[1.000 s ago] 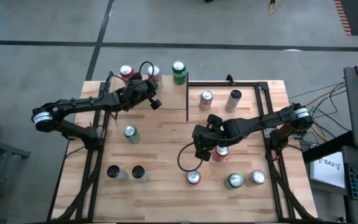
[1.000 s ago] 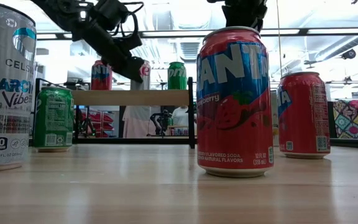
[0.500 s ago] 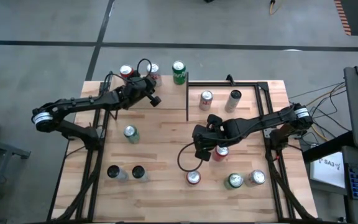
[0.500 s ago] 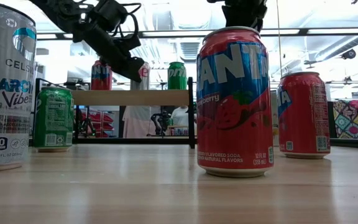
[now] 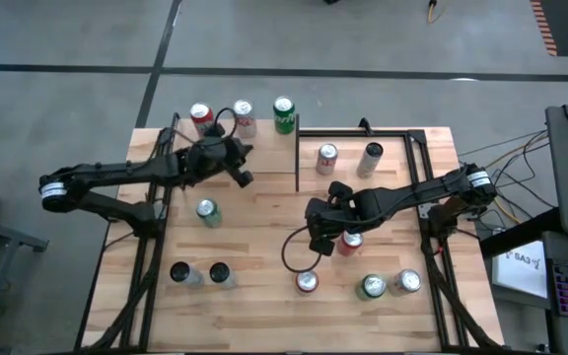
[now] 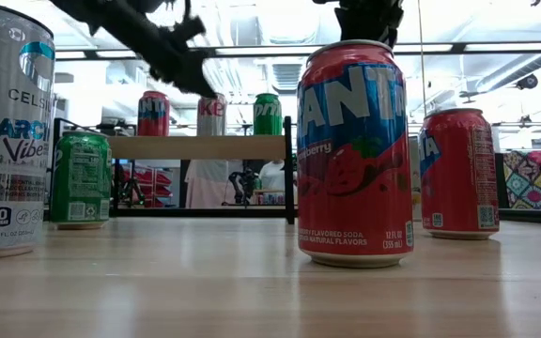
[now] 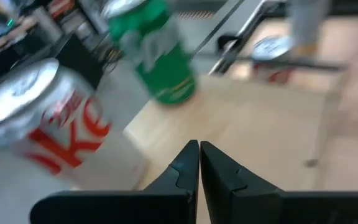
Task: Place canned beverage on shelf
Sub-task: Put the top red soda can aligned with the other red soda can on the shelf
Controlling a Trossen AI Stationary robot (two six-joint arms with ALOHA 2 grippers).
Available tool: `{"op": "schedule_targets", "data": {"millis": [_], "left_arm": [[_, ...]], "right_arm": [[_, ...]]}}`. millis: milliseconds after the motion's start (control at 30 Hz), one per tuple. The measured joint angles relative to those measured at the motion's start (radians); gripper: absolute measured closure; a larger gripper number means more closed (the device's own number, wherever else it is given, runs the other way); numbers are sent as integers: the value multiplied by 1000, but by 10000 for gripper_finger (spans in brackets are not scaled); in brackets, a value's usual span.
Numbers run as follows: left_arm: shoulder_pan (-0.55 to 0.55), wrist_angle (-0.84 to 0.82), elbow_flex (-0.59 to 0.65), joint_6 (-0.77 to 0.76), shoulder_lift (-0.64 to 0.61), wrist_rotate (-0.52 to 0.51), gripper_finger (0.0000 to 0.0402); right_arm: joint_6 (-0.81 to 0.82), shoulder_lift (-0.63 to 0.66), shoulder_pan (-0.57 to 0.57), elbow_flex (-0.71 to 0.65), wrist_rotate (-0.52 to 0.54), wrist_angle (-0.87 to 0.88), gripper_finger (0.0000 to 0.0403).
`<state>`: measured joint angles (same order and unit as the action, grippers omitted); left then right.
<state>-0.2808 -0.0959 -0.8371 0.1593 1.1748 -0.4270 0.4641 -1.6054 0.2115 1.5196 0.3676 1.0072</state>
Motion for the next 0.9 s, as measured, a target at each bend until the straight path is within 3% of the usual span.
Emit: {"op": "schedule_targets", "data": {"millis": [300,567,900], "left_arm": [[217,2,30,40,-162,7,402],[311,156,105,120,-332,276,402],[311,334,229,120,-501,446,402]], "right_arm": [[-5,0,17,0,-1,-64,394],[10,0,33,0,-56,-226,394],[102,-1,33,0,-137,-311,394]]}}
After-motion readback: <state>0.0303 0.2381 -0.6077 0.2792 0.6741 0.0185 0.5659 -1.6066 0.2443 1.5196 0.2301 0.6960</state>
